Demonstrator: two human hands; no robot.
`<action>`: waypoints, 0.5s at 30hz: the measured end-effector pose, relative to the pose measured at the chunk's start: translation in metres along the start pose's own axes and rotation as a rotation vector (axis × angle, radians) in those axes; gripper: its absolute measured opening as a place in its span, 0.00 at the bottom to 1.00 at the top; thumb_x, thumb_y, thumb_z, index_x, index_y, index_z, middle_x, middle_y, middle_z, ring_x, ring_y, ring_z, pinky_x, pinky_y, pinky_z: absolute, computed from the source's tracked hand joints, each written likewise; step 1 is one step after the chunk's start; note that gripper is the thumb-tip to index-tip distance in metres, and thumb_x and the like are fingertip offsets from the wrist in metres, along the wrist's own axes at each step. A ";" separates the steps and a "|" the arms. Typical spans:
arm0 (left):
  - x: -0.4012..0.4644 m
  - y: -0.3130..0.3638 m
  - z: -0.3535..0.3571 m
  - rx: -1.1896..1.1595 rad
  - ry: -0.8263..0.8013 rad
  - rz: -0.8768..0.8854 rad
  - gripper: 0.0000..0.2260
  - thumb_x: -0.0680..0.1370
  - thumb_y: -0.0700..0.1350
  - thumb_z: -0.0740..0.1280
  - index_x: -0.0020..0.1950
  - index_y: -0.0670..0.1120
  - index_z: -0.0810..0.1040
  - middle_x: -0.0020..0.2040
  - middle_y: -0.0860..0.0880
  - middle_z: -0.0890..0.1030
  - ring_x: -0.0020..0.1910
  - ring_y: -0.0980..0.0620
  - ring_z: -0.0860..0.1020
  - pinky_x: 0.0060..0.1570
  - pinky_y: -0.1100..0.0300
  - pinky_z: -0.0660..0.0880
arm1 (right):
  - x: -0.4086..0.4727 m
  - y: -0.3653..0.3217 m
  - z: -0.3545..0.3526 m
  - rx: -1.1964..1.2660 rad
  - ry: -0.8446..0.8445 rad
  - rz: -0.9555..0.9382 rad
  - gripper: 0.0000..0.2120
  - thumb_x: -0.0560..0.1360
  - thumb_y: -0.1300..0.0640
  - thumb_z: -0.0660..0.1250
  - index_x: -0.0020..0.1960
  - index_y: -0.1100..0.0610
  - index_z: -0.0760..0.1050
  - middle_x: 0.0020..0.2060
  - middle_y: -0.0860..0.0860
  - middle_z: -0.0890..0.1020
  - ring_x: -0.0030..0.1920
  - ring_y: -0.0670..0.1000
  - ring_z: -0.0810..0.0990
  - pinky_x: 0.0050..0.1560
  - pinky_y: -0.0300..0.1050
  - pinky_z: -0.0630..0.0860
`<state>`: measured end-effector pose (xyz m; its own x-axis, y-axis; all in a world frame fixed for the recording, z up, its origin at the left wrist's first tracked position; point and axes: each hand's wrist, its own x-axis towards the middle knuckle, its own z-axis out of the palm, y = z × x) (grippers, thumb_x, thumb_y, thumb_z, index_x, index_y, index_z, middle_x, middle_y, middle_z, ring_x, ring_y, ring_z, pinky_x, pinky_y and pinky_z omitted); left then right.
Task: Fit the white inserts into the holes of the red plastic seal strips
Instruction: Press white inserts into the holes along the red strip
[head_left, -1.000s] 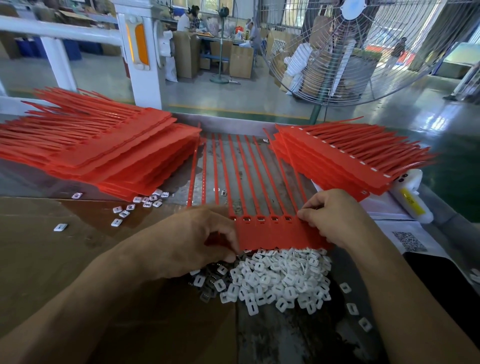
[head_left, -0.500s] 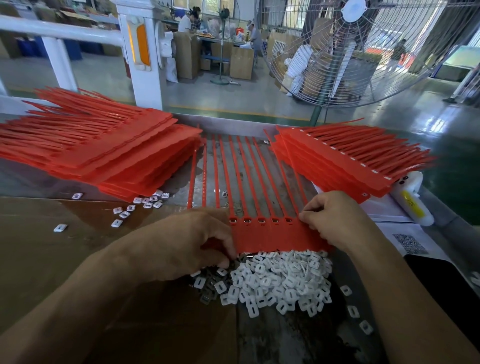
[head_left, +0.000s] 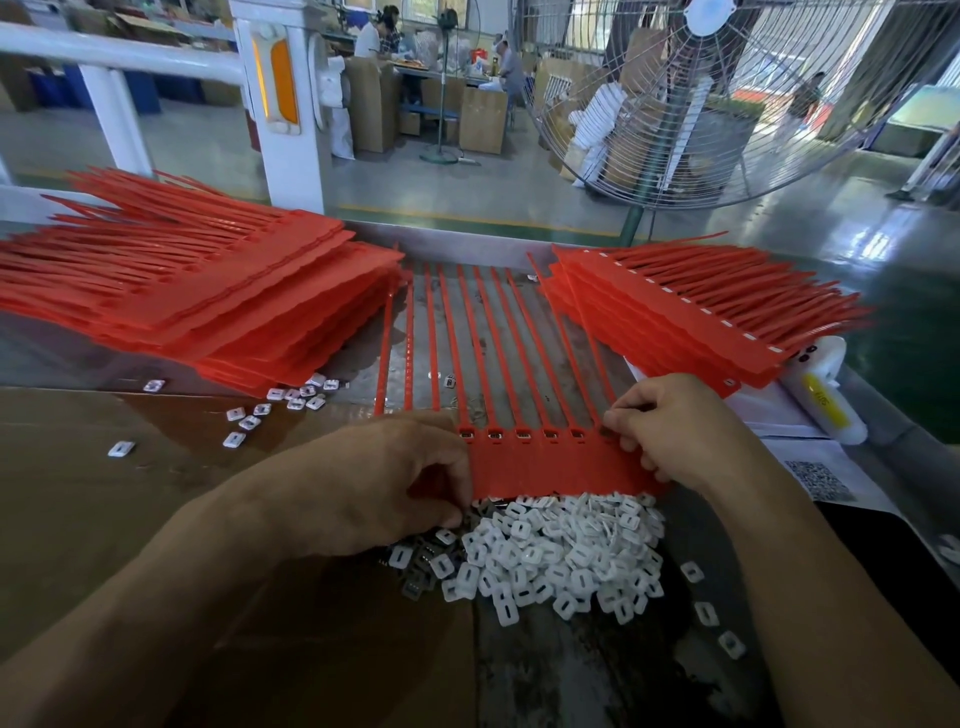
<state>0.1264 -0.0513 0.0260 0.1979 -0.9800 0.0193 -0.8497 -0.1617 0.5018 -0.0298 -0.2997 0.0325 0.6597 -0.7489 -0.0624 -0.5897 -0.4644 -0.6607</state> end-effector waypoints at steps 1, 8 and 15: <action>0.000 0.000 0.000 -0.001 0.003 0.003 0.07 0.76 0.54 0.74 0.48 0.64 0.77 0.52 0.66 0.75 0.53 0.66 0.75 0.48 0.67 0.71 | 0.000 0.000 0.000 0.010 -0.001 0.006 0.06 0.80 0.57 0.71 0.44 0.53 0.82 0.30 0.49 0.83 0.23 0.43 0.76 0.25 0.40 0.73; 0.000 0.004 -0.002 -0.030 0.007 -0.007 0.07 0.76 0.52 0.74 0.47 0.62 0.77 0.53 0.65 0.75 0.53 0.65 0.76 0.47 0.69 0.71 | 0.002 0.000 -0.001 -0.008 0.011 0.010 0.07 0.78 0.58 0.73 0.41 0.53 0.83 0.27 0.48 0.82 0.25 0.46 0.77 0.28 0.42 0.73; -0.001 0.007 -0.003 -0.057 0.005 -0.015 0.07 0.76 0.50 0.74 0.47 0.60 0.78 0.53 0.65 0.76 0.51 0.64 0.77 0.47 0.70 0.72 | 0.003 0.003 0.000 -0.054 0.044 -0.040 0.07 0.77 0.55 0.74 0.40 0.52 0.83 0.25 0.46 0.82 0.21 0.38 0.74 0.30 0.40 0.68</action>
<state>0.1213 -0.0512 0.0322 0.2124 -0.9771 0.0155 -0.8176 -0.1690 0.5504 -0.0293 -0.3034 0.0299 0.6626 -0.7490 -0.0028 -0.5882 -0.5181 -0.6209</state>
